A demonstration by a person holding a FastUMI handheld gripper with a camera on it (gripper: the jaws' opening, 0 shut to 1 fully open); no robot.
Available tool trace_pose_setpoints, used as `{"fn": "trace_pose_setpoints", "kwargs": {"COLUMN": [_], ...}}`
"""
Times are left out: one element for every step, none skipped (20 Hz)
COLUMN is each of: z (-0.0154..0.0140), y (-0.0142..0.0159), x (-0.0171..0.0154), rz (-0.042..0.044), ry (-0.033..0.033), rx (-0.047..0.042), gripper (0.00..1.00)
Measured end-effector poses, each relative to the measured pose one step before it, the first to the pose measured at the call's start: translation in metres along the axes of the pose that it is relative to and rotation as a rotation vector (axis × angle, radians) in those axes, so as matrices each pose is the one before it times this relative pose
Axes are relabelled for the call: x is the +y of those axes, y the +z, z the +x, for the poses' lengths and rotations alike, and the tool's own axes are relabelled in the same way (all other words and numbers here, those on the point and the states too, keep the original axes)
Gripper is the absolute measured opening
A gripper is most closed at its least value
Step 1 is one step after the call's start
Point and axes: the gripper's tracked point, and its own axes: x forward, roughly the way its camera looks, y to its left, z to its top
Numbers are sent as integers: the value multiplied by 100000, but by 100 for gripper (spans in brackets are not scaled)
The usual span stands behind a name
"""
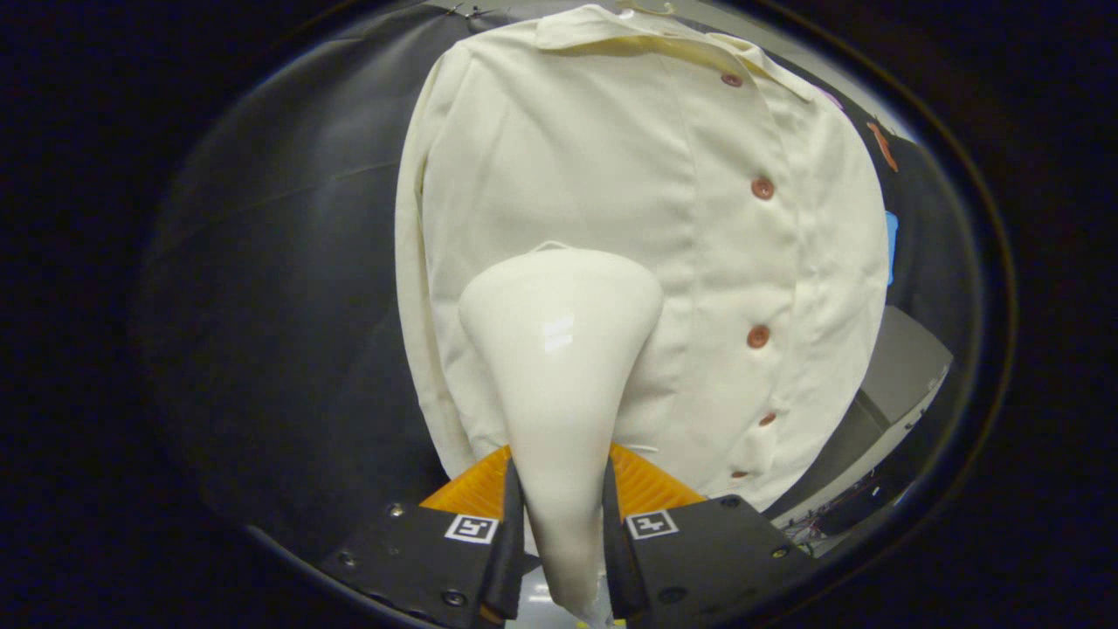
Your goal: Iron the clothes twice with a garment steamer, once on the left side and once on the right side.
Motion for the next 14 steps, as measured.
{"fn": "trace_pose_setpoints", "kwargs": {"z": [631, 495, 568, 642, 742, 885, 577, 502, 769, 455, 551, 440, 338, 63], "y": [-932, -1045, -1061, -1129, -1121, -1239, -847, -934, -883, -830, -608, -541, -472, -304], "x": [-293, -229, -86, -58, -132, -180, -96, 66, 33, -67, -40, 9, 2, 34], "rz": [-123, -648, 244, 188, 261, 969, 410, 946, 835, 218, -268, -715, -250, -36], "ry": [-522, -663, -165, 288, 362, 208, -20, -456, -45, -192, 98, 293, 166, 465], "rx": [1561, 2410, 2731, 3066, 3070, 4235, 3148, 3171, 2967, 2985, 2380, 1806, 1982, 1938], "gripper": [39, 39, 39, 39, 39, 39, 39, 39, 39, 40, 40, 40, 39, 39]}}
